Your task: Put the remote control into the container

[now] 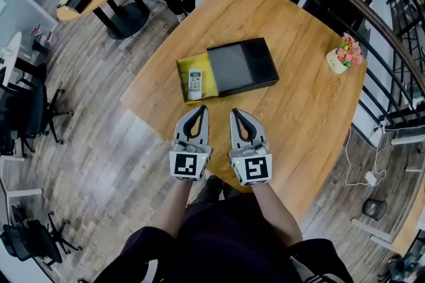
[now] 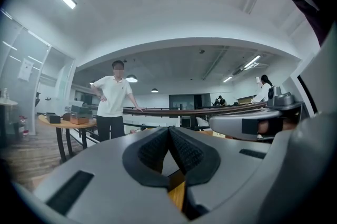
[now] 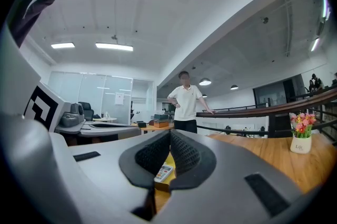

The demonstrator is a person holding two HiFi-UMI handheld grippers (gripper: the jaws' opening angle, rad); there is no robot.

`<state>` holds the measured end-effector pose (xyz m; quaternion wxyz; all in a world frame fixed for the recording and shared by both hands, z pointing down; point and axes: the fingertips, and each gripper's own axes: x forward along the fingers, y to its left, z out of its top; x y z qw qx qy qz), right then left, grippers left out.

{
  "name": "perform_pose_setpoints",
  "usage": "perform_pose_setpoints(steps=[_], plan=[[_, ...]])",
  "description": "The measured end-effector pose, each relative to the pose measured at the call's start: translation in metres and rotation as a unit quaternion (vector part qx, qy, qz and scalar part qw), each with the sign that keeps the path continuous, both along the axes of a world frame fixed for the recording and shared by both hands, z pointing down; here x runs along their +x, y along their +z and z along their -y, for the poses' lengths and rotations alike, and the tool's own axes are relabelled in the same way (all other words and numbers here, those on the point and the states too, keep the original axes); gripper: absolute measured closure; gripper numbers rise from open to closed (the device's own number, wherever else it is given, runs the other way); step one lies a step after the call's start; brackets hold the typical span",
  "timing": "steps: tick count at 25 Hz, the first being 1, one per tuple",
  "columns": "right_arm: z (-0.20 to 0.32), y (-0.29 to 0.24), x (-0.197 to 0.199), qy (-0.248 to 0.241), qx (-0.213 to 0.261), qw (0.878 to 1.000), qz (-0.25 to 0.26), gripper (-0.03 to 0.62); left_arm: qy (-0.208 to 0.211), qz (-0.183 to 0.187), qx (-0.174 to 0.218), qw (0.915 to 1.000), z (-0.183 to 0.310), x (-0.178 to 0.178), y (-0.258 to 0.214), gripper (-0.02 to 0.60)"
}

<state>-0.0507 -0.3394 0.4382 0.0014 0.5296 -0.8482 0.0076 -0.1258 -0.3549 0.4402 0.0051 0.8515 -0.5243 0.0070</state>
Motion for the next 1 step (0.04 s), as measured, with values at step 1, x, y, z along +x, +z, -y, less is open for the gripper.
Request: perform_pose_setpoints(steps=[1], plan=[[-0.0001, -0.0001, -0.0005, 0.000, 0.001, 1.000, -0.001, 0.576, -0.001, -0.013, 0.010, 0.9999, 0.0002, -0.0004, -0.0008, 0.569]])
